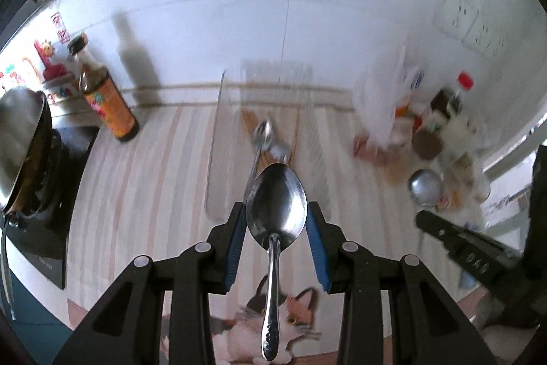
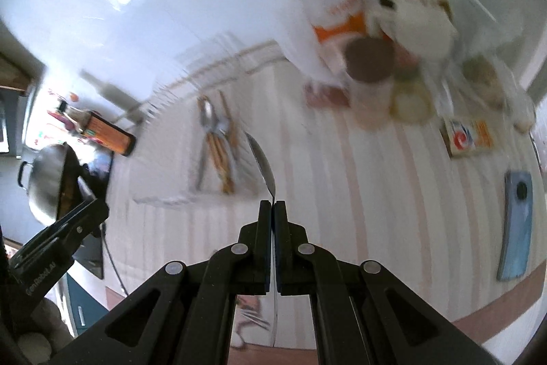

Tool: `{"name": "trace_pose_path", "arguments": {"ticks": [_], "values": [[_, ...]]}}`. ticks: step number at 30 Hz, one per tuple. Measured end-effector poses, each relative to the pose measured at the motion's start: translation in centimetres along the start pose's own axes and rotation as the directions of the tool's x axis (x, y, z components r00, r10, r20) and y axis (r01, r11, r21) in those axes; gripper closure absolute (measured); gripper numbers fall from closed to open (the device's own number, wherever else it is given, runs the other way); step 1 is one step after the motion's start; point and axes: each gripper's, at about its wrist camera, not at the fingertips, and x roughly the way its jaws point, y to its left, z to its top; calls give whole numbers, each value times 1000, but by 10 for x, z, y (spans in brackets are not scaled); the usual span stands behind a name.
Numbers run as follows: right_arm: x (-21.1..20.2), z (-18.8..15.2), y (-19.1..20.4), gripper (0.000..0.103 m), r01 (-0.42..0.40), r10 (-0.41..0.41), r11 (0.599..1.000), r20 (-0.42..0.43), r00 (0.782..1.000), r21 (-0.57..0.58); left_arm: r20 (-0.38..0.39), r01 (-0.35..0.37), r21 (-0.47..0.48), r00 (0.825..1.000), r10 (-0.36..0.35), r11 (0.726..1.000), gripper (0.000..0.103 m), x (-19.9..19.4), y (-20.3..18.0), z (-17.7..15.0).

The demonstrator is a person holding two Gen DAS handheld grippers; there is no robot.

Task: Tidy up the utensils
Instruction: 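Lower both spoons into the clear basket and open both grippers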

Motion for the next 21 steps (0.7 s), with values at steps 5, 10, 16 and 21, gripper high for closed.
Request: {"name": "trace_pose_path", "arguments": {"ticks": [5,10,16,21], "values": [[2,35,26,102,-33,33,999,26,999,-21,-2,38,-31,999,-38,999,71,8,-4,42],[23,69,41,102,-49,49,999,17,999,-21,-54,71,-75,996,-75,995,71,39,-3,79],[67,103,59,102,-46,45,998,-32,998,-30,-148,63,-120,986,-81,991,71,91,5,107],[103,113,71,102,-51,48,998,-87,995,-33,-207,23,-137,977,-52,990,70,121,15,113]]}}
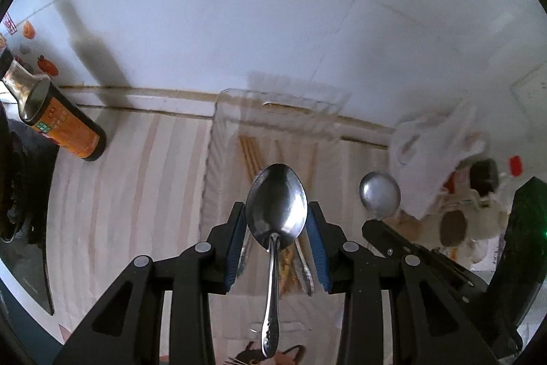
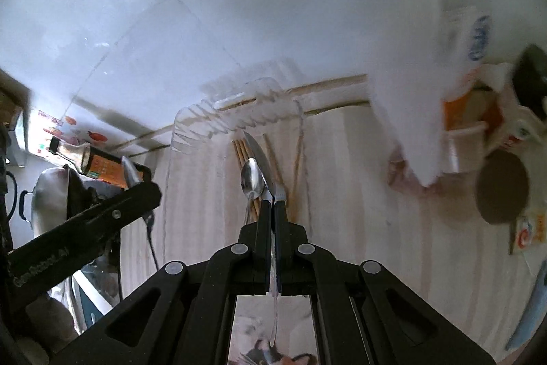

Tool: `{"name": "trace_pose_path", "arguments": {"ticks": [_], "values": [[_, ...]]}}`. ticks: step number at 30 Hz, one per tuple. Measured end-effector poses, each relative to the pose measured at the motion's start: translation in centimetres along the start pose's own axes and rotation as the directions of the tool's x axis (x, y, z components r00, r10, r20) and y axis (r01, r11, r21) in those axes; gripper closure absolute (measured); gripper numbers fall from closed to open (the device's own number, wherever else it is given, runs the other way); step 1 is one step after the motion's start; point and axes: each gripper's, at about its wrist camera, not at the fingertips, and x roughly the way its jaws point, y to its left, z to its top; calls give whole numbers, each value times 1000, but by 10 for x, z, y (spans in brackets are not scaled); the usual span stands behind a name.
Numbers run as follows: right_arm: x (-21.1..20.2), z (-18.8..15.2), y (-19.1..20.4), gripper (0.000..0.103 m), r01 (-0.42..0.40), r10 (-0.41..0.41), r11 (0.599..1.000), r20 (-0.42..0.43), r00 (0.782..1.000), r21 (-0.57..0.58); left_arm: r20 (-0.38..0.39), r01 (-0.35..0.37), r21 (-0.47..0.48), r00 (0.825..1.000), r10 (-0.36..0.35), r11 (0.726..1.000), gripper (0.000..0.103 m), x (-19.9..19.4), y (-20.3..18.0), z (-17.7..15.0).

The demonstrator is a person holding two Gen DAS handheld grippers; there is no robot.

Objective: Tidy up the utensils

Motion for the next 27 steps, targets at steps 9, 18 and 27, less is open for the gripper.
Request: {"name": "trace_pose_path", "arguments": {"ticks": [9,18,27], "values": [[29,1,1,86,91,-91,996,-34,995,-8,84,-252,61,966,247,966,65,-4,9,-19],[9,-30,0,38,264,-263,962,24,965,-64,154,-311,65,942,299,948,11,-11,27,-57],[-4,-75,3,2,404,-397,909,82,914,-102,168,-290,121,949,268,949,0,-11,31,-87]]}}
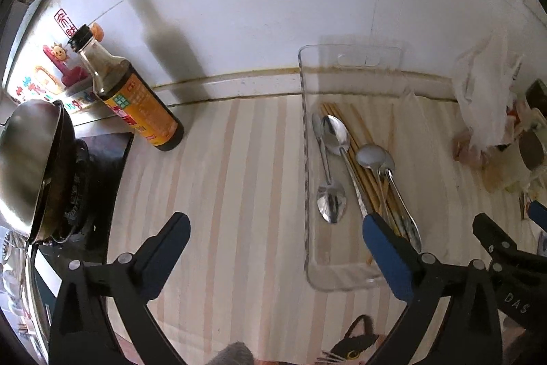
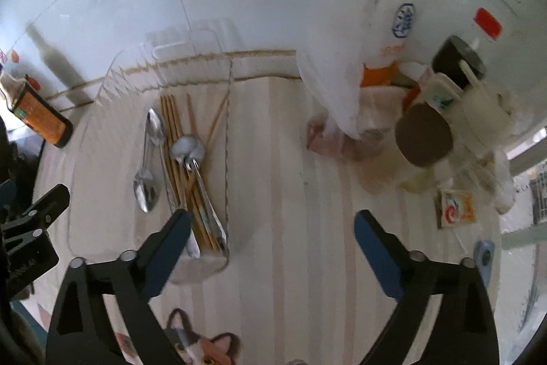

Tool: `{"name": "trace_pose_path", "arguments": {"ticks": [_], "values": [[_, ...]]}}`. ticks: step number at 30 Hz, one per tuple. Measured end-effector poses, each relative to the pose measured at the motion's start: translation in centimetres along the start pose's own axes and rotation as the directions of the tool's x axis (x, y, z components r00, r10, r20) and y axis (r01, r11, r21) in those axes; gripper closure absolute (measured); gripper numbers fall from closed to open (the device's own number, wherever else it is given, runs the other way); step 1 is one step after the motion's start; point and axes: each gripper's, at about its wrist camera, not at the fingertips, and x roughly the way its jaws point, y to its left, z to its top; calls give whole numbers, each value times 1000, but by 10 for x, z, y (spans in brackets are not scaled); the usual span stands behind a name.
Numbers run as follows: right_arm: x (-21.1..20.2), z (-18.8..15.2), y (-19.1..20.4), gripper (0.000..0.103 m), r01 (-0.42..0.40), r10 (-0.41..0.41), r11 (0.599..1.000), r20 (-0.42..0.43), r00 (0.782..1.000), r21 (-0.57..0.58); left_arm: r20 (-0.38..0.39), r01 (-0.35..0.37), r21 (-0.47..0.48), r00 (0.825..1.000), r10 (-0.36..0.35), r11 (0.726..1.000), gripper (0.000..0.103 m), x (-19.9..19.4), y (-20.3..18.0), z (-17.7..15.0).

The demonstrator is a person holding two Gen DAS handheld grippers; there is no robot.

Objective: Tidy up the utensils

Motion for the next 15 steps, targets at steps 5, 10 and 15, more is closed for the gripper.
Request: {"name": "trace_pose_path", "arguments": {"ticks": [5,10,15], "values": [[-15,-20,3,0,54,-54,998,22,998,12,24,28,14,999,-29,1000,0,-13,9,-11],[-41,-35,1,0,85,-89,995,64,994,51,66,58,33,996,-60,998,0,-34,18,-24],[-77,-52,0,0,103,-113,991,132,985,85,112,75,30,991,-78,997,0,-65,25,-39]]}}
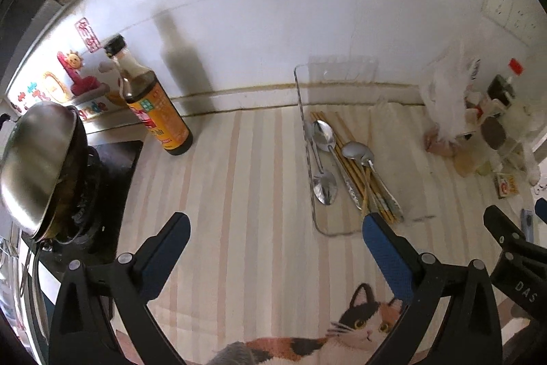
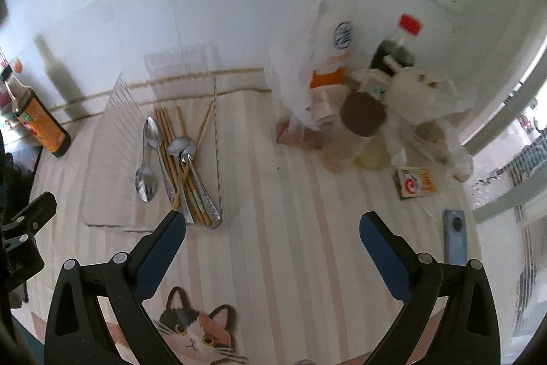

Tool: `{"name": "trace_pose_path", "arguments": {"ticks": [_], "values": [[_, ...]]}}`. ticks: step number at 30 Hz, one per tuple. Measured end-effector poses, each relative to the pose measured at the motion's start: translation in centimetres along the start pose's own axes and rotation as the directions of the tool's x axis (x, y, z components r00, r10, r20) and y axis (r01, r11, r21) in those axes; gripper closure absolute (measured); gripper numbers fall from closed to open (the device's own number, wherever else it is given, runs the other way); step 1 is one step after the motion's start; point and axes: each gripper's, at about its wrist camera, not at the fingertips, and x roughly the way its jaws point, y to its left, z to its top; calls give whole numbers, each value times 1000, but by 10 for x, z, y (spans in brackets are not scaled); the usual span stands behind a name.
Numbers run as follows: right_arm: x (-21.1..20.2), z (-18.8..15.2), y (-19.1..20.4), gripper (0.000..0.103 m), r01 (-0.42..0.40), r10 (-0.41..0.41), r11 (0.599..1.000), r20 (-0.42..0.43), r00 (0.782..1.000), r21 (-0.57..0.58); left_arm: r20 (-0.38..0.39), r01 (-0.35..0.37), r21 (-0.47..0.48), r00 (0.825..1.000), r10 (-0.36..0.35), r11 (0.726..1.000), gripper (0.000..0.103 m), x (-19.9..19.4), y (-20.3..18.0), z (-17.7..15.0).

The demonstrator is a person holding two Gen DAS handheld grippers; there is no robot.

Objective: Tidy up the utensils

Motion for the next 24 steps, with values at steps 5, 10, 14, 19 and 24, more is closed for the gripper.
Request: {"name": "trace_pose_path", "arguments": {"ticks": [5,10,14,19,24], "values": [[-51,-20,-7,0,-12,12,1000,71,997,3,74,15,-19,997,-14,1000,0,-52,3,-15],[-107,-41,-17,0,-26,27,1000,161,987,-9,144,23,-34,989,-18,999,0,-106,5,-38],[-154,-60,-26,0,-31,35,999,223,974,-19,192,36,-33,981,-29,999,0,-149,4,-60],[-196,-81,-39,0,-50,55,998,280,958,-25,227,44,-36,973,-34,998,0,-184,4,-79],[-228,-99,-49,0,-55,63,998,316,947,-35,263,52,-37,964,-41,998,0,-213,1,-94]]}}
